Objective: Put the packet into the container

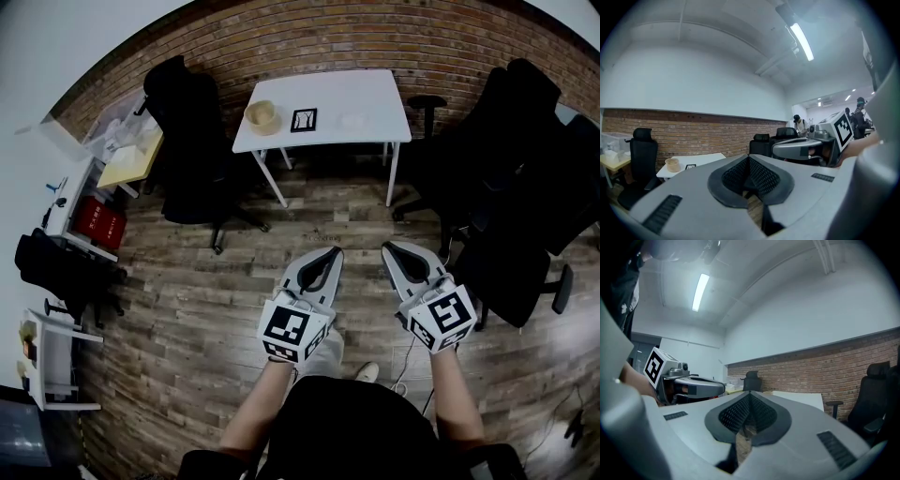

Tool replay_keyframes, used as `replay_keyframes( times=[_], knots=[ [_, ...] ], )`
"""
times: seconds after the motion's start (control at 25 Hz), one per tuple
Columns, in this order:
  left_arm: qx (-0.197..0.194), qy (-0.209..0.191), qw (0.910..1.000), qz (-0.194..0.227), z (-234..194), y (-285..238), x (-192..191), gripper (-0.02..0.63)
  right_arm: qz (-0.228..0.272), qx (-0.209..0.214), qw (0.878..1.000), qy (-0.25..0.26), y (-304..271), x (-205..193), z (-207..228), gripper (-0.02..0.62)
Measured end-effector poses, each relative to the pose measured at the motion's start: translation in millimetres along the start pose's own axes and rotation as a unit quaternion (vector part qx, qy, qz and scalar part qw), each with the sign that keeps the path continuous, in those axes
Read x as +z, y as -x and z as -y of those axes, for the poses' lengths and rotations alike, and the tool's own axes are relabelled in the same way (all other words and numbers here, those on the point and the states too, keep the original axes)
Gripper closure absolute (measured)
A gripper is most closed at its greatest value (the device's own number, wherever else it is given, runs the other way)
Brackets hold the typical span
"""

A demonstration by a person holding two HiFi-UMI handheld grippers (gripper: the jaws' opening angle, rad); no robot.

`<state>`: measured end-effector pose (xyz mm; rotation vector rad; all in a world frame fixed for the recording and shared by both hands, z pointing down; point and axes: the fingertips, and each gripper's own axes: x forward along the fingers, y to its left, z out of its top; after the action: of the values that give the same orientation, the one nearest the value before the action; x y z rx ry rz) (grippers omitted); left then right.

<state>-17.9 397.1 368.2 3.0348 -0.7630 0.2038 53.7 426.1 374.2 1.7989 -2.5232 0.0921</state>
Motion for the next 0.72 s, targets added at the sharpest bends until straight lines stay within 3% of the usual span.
replay_keyframes(
  times=[0.16, 0.72],
  knots=[
    [-0.007, 0.021, 0.9997, 0.009, -20.6, -14.4, 0.4, 0.598, 0.0, -0.006, 1.0, -0.002, -21.9, 1.4, 11.4, 0.589],
    [-0.006, 0.022, 0.9996, 0.016, -148.9, -83.8, 10.4, 0.598, -0.007, -0.005, 1.0, 0.01, -157.8, 14.8, 56.4, 0.589]
  ],
)
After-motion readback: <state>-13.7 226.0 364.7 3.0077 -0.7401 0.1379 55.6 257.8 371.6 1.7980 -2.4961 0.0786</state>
